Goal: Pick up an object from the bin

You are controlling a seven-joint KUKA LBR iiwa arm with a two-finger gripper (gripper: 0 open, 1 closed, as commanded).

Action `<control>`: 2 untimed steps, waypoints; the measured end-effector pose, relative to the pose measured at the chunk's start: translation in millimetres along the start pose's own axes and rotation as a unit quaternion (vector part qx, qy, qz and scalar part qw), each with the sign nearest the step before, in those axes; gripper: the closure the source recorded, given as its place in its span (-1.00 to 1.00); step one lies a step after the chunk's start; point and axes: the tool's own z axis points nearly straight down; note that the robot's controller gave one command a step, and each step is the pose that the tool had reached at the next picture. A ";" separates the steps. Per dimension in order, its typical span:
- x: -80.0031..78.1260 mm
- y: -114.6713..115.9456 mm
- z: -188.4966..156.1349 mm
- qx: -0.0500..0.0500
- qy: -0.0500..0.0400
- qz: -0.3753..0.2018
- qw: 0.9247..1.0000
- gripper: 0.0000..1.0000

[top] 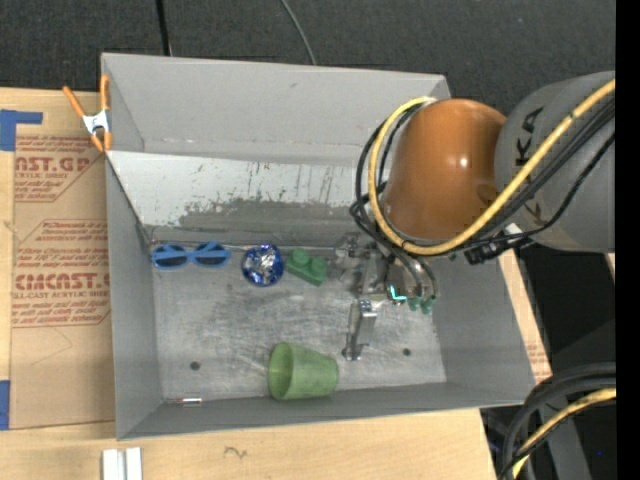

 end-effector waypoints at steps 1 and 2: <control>14.3 51.1 135.0 0.001 -0.012 -0.262 0.965 -1.00; 21.4 81.3 107.9 0.001 -0.005 -0.417 0.909 -1.00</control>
Offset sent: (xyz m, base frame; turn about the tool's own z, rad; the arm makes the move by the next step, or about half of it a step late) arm -0.0205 0.0496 -0.1380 -0.5277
